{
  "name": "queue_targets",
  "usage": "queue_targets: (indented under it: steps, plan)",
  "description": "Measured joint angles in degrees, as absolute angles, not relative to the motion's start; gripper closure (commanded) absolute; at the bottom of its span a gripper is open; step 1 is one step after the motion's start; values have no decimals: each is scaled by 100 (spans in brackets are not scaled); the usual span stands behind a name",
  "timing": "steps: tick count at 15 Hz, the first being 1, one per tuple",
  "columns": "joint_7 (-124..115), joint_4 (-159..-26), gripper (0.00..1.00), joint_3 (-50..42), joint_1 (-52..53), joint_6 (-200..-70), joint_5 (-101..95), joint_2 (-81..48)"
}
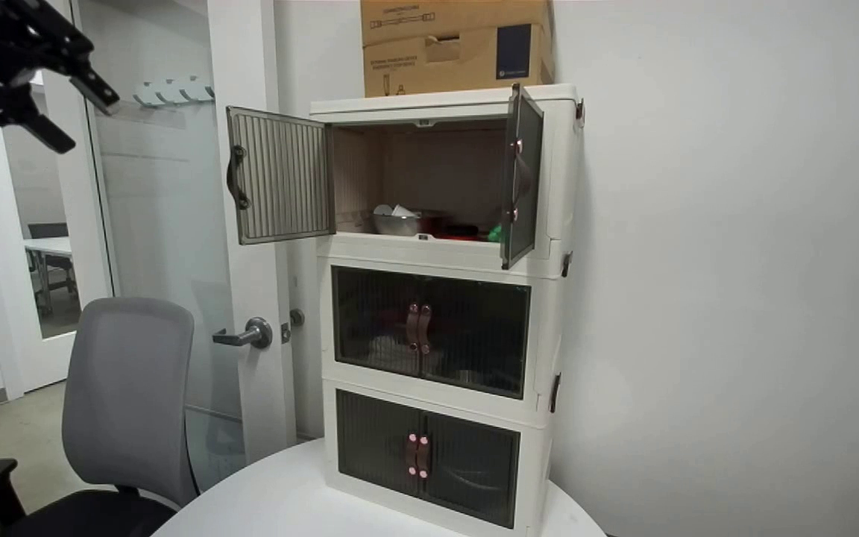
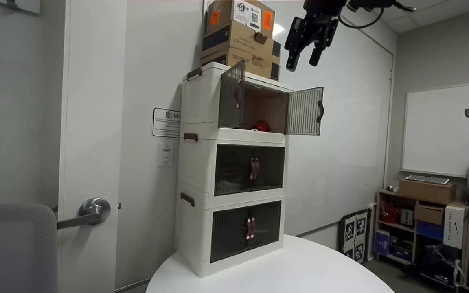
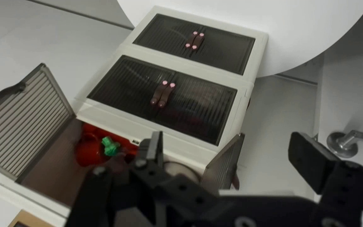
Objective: Close the topmost compartment doors
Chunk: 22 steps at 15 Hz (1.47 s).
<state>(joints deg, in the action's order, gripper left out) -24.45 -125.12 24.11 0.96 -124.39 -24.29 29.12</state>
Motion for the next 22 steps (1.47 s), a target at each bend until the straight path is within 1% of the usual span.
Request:
queue_targets:
  steps: [5,12,17,22]
  plan:
    - [-2839,-11565,0,2611,-130,-12430,-3036,2356]
    - [-4072,-10306,0,2714,-199,-12242,-4362,1045]
    - [-4858,-9513,0,2442,349,-11842,-5139,94]
    - [-5248,-8806,0,2099,1081,-11432,-5491,-500]
